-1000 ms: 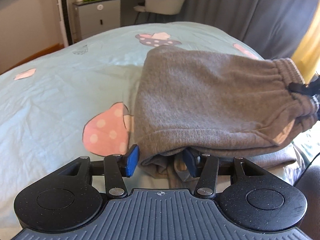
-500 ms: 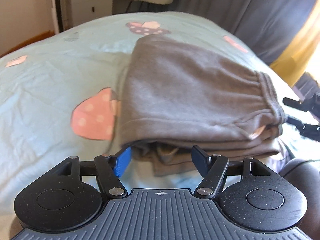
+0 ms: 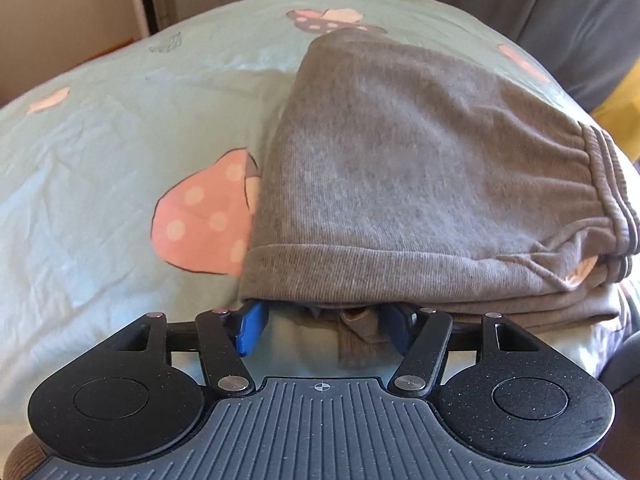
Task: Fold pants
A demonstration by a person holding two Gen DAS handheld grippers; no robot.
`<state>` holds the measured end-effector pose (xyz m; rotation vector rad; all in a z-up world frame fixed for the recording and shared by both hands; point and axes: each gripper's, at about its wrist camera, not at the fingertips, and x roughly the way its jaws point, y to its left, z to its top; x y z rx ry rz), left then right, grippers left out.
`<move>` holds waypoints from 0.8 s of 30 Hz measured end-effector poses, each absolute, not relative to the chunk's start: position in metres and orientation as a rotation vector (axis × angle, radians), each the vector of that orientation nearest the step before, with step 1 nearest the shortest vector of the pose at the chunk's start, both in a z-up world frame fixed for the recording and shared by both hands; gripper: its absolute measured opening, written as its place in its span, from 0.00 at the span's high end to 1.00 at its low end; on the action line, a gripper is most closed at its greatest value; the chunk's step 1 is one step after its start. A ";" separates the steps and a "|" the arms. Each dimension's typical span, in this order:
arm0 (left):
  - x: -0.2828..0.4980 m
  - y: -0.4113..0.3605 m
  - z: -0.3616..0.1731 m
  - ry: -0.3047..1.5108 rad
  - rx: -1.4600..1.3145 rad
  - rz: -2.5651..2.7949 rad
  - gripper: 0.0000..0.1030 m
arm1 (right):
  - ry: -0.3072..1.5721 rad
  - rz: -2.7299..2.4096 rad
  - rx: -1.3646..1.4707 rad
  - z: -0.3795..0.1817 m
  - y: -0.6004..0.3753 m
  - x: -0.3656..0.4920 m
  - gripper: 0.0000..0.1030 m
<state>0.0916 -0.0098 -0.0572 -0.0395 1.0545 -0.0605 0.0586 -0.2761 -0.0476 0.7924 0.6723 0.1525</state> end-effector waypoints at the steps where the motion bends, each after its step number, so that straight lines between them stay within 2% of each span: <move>1: 0.091 -0.011 -0.057 1.051 -0.030 -0.059 0.34 | 0.667 0.156 0.792 -0.047 -0.276 0.057 0.45; 12: 0.092 -0.012 -0.058 1.072 -0.011 -0.008 0.34 | 0.615 0.239 0.684 -0.026 -0.254 0.057 0.47; 16: 0.086 -0.001 -0.045 1.047 -0.044 0.039 0.33 | 0.722 0.209 0.575 -0.041 -0.237 0.068 0.56; 19: 0.080 0.013 -0.026 1.004 -0.061 0.049 0.32 | 0.732 0.210 0.520 -0.044 -0.238 0.067 0.62; 22: 0.083 0.028 -0.011 0.953 -0.107 0.002 0.29 | 0.744 0.220 0.554 -0.046 -0.246 0.068 0.62; 24: 0.089 0.034 -0.003 0.909 -0.121 -0.013 0.20 | 0.745 0.225 0.578 -0.047 -0.249 0.067 0.62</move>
